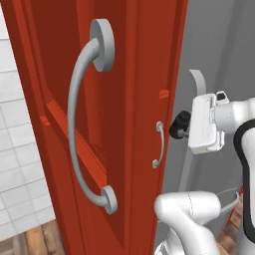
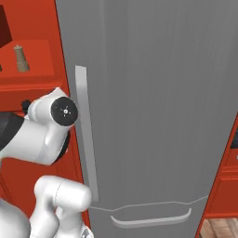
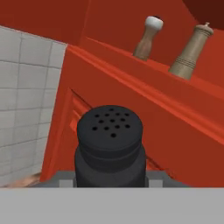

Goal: There are various items on the counter. Only move the condiments/shakers into the cabinet.

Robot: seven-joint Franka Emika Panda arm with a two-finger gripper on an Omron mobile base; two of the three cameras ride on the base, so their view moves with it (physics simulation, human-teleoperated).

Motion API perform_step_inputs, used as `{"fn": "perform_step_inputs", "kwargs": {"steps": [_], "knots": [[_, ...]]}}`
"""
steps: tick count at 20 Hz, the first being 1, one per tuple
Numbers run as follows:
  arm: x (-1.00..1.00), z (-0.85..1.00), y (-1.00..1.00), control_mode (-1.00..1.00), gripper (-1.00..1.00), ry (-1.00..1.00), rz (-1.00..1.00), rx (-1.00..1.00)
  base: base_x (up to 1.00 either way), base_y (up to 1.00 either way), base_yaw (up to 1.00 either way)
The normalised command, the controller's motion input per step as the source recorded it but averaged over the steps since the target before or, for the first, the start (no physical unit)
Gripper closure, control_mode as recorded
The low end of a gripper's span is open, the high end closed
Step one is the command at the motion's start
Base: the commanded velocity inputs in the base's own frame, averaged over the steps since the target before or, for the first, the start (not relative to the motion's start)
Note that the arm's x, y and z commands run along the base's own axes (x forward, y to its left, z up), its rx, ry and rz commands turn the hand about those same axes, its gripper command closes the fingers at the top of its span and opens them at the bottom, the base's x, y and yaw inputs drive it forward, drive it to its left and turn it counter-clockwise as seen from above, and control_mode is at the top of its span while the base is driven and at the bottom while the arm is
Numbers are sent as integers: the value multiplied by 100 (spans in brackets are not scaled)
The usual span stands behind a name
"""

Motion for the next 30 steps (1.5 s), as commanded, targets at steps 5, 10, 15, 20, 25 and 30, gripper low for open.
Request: {"fn": "perform_step_inputs", "kwargs": {"steps": [5,10,15,20,25,30], "knots": [[41,56,7,-100,100,15,-11,4,0,0,0],[35,45,0,-100,100,20,-20,15,0,0,0],[21,30,0,-100,100,12,-21,18,0,0,0],[23,8,1,-100,100,11,-9,1,0,0,0],[0,0,19,-100,100,2,0,3,0,0,0],[1,-4,69,-100,100,0,-1,0,0,0,0]]}}
